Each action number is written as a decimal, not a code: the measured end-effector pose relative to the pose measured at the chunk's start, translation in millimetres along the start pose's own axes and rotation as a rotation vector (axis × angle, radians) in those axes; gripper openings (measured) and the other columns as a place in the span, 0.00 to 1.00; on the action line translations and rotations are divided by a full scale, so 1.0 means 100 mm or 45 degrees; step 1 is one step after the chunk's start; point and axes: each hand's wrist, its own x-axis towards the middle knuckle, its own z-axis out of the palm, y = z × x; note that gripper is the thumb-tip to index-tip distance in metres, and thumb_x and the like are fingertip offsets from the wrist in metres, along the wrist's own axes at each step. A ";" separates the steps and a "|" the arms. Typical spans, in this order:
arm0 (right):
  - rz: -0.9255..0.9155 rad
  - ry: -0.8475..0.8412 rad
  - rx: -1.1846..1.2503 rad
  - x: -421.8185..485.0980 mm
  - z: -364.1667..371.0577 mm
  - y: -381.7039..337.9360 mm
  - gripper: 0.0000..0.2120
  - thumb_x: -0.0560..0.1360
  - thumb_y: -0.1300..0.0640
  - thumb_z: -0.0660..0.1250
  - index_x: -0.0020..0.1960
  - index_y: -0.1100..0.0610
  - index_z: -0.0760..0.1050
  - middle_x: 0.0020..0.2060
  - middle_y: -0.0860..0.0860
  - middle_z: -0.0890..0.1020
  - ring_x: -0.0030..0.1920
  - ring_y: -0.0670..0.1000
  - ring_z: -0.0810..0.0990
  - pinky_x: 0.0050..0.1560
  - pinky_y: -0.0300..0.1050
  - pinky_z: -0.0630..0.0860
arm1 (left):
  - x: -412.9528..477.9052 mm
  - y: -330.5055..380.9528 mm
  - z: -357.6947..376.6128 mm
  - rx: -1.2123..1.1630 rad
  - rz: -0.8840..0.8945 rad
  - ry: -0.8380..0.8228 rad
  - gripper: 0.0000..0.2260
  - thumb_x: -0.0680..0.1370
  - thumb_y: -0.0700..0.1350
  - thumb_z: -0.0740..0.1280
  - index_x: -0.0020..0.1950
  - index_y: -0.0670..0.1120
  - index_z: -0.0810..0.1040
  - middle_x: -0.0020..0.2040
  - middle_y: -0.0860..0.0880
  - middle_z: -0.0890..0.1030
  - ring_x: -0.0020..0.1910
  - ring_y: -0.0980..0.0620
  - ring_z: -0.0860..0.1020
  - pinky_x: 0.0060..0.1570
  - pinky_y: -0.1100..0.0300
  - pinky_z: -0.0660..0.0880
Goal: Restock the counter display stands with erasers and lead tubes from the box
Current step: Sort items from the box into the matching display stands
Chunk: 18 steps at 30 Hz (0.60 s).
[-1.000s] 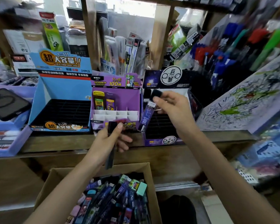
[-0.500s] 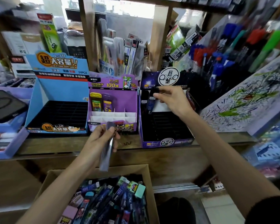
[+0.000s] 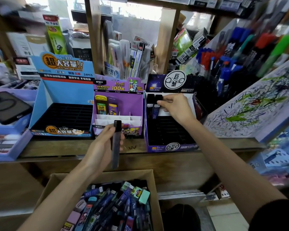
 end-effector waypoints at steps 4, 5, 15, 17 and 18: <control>-0.095 0.034 -0.484 -0.16 -0.03 -0.13 0.12 0.76 0.54 0.66 0.46 0.63 0.81 0.42 0.57 0.84 0.44 0.54 0.81 0.47 0.46 0.77 | 0.00 0.00 0.08 0.089 0.096 0.028 0.11 0.71 0.48 0.65 0.52 0.49 0.77 0.39 0.52 0.76 0.38 0.58 0.76 0.41 0.64 0.71; -0.136 0.071 -0.508 -0.25 -0.03 -0.18 0.12 0.77 0.53 0.65 0.48 0.62 0.81 0.43 0.55 0.84 0.44 0.52 0.80 0.47 0.43 0.76 | 0.00 0.01 0.11 0.175 0.145 0.025 0.10 0.71 0.49 0.66 0.50 0.50 0.77 0.41 0.52 0.76 0.40 0.59 0.76 0.44 0.64 0.71; -0.103 -0.286 0.477 -0.91 -0.07 -0.57 0.08 0.74 0.63 0.69 0.41 0.52 0.79 0.33 0.46 0.81 0.37 0.41 0.79 0.41 0.33 0.75 | 0.15 0.13 0.66 0.840 0.612 -0.011 0.08 0.73 0.37 0.71 0.48 0.40 0.73 0.42 0.35 0.74 0.38 0.49 0.71 0.37 0.60 0.70; -0.092 -0.261 0.483 -0.88 -0.14 -0.55 0.08 0.74 0.64 0.68 0.41 0.52 0.79 0.32 0.46 0.81 0.35 0.41 0.79 0.39 0.33 0.76 | 0.21 0.13 0.71 0.843 0.608 -0.016 0.10 0.72 0.40 0.72 0.49 0.44 0.72 0.42 0.36 0.74 0.38 0.52 0.71 0.36 0.64 0.69; -0.090 -0.240 0.476 -0.84 -0.21 -0.54 0.07 0.74 0.64 0.68 0.42 0.52 0.78 0.33 0.47 0.81 0.34 0.41 0.79 0.38 0.34 0.76 | 0.24 0.13 0.72 0.861 0.607 -0.013 0.11 0.72 0.42 0.72 0.49 0.47 0.72 0.42 0.42 0.76 0.39 0.53 0.73 0.37 0.65 0.70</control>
